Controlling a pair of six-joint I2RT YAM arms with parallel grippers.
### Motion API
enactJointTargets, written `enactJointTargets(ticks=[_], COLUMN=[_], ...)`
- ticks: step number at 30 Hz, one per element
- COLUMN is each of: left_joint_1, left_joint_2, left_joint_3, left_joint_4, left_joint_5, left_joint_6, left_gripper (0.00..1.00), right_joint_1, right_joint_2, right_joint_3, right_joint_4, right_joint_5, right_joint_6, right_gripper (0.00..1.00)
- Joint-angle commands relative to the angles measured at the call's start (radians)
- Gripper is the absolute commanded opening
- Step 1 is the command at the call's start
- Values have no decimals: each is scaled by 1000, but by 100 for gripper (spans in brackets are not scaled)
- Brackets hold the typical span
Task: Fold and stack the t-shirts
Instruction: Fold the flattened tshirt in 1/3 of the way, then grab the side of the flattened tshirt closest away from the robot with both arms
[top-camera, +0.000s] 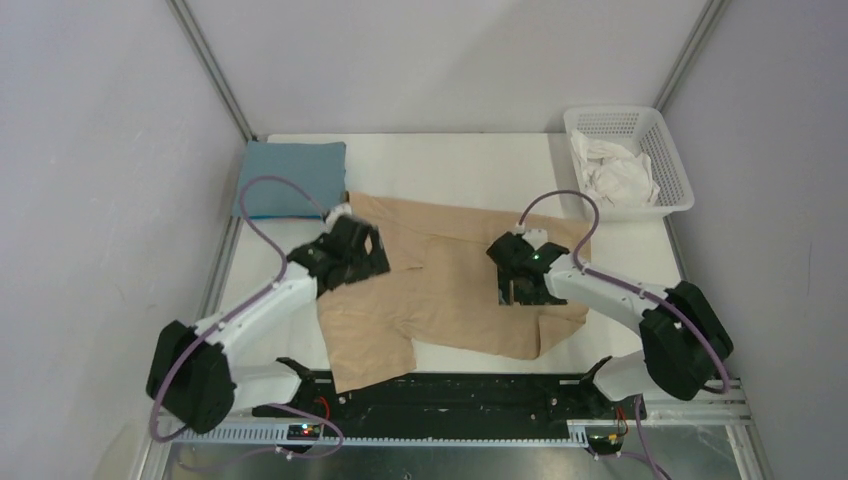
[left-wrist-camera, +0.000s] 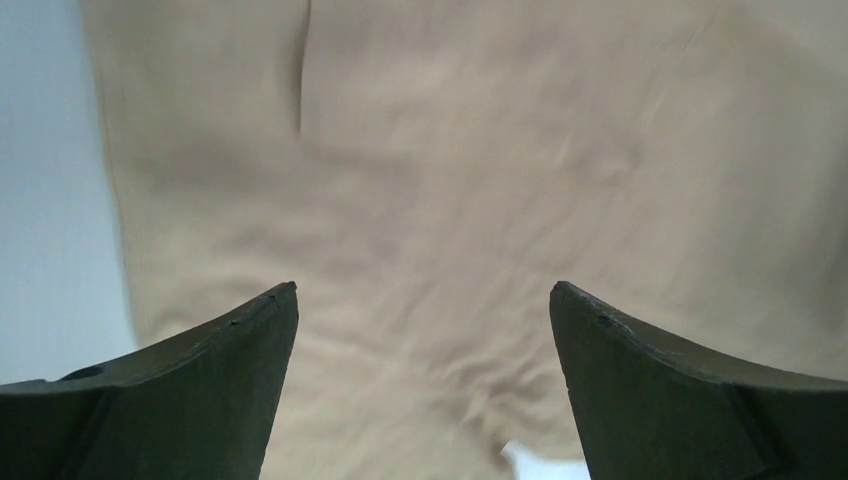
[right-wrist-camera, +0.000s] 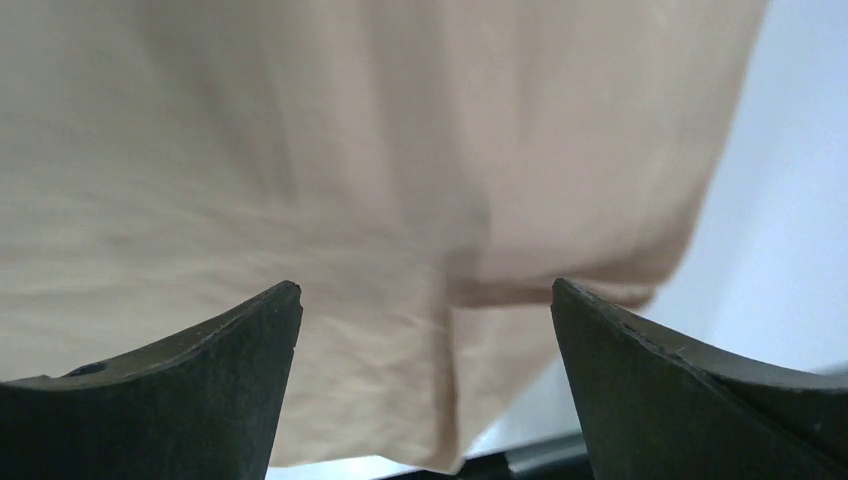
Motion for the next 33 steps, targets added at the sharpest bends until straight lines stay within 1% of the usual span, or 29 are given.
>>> enactJointTargets(ticks=[1,3,6,8,9,10,11,13,15,16,18,19,20,21,22,23,24,25,26,27,28,29,30,31,32,33], left_joint_1=[-121,-151,-163,-164,-165,-166,-166,-166,-165,-166,-165,-165,-166,-166,-166,-167,-170,-176,-193,-205,-233,-261,-276,-308,-325,-364], left_joint_2=[-152,-212,-260,-298,-320,-329,-344,-352,-353,-352,-346,-345,-343,-343,-344,-346,-348,-350,-352,-352,-350,-348,-346,-346,-349,-349], left_joint_3=[-165,-223,-296,-322,-334,-338,-341,-336,-331,-329,-322,-315,-311,-306,-304,-302,-300,-298,-295,-290,-287,-277,-274,-274,-282,-288], left_joint_4=[-59,-58,-62,-61,-62,-62,-62,-64,-67,-68,-70,-74,-76,-83,-93,-99,-113,-122,-142,-157,-197,-220,-261,-276,-294,-297], left_joint_5=[-95,-85,-82,-74,-73,-75,-80,-85,-82,-78,-70,-66,-60,-56,-45,-37,-19,-8,-7,-9,-21,-40,-47,-48,-39,-19], left_joint_6=[-131,-149,-164,-174,-180,-182,-182,-169,-160,-157,-145,-141,-135,-133,-131,-130,-128,-129,-129,-129,-136,-142,-160,-169,-189,-201], left_gripper=[100,100,99,98,98,98,98,98,98,98,98,98,98,98,98,98,98,98,98,98,98,98,98,98,98,98], right_joint_1=[53,50,56,61,57,54,51,36,24,23,21,19,19,20,20,18,16,16,14,13,9,5,-4,-9,-18,-21], right_joint_2=[64,97,133,155,165,180,183,169,95,63,-53,-141,-190,-290,-339,-442,-490,-594,-648,-744,-791,-870,-923,-938,-945,-933], right_joint_3=[-22,-22,-22,-28,-37,-38,-40,-41,-52,-60,-72,-77,-87,-93,-108,-117,-142,-158,-191,-211,-245,-262,-291,-303,-318,-322], right_joint_4=[-258,-335,-406,-556,-607,-696,-716,-726,-739,-759,-773,-768,-745,-725,-660,-614,-516,-461,-354,-302,-206,-157,-53,26,57,104], right_joint_5=[192,223,242,263,278,312,323,315,311,313,322,329,335,335,330,310,294,256,237,189,162,83,31,-68,-163,-207], right_joint_6=[186,248,317,415,528,603,684,709,754,805,863,870,859,844,785,746,648,596,497,452,374,331,233,171,151,128], right_gripper=[99,99,99,99,99,100,100,100,100,100,100,100,100,100,100,100,100,100,100,100,100,100,100,100,100,100])
